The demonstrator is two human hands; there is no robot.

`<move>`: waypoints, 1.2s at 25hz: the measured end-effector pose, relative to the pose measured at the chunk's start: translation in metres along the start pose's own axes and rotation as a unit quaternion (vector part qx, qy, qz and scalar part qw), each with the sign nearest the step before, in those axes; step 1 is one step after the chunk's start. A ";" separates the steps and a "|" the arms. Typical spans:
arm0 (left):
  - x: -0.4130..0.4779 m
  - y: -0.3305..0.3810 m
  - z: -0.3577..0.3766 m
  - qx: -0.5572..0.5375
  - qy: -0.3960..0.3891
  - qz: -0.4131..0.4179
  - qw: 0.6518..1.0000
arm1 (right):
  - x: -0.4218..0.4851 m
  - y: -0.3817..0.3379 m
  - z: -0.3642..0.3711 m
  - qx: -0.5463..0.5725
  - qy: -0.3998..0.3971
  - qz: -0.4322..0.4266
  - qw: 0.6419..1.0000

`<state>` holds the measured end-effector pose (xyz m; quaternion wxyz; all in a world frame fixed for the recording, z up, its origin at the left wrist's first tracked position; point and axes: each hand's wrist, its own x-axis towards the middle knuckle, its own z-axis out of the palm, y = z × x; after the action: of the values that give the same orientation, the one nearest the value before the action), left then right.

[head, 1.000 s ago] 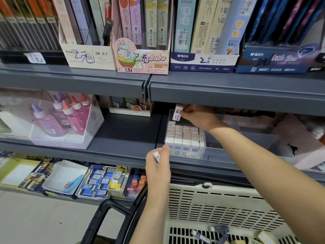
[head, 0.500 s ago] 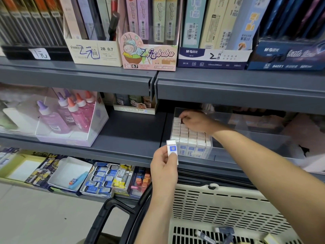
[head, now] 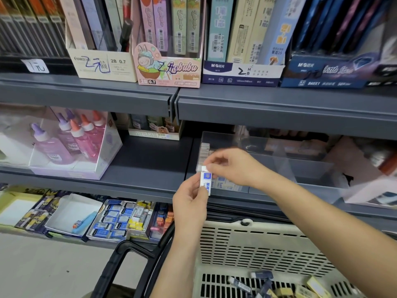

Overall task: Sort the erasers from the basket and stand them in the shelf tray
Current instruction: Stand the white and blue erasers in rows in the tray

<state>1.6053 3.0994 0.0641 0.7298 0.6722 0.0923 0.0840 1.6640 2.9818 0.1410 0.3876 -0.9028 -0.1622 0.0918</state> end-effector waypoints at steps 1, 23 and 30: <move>0.000 -0.001 -0.001 0.015 0.008 0.009 1.000 | 0.003 0.002 -0.005 -0.001 0.009 0.013 1.000; 0.007 -0.010 -0.006 0.141 -0.043 -0.004 0.989 | 0.065 0.040 -0.003 -0.107 0.083 0.024 0.991; -0.060 0.000 -0.055 0.269 -0.188 0.044 0.944 | -0.102 0.053 0.032 -0.038 0.165 -0.133 0.977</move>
<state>1.5334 3.1378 0.0611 0.5217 0.8503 -0.0570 -0.0401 1.5717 2.9322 0.0841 0.3829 -0.8901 -0.2176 -0.1171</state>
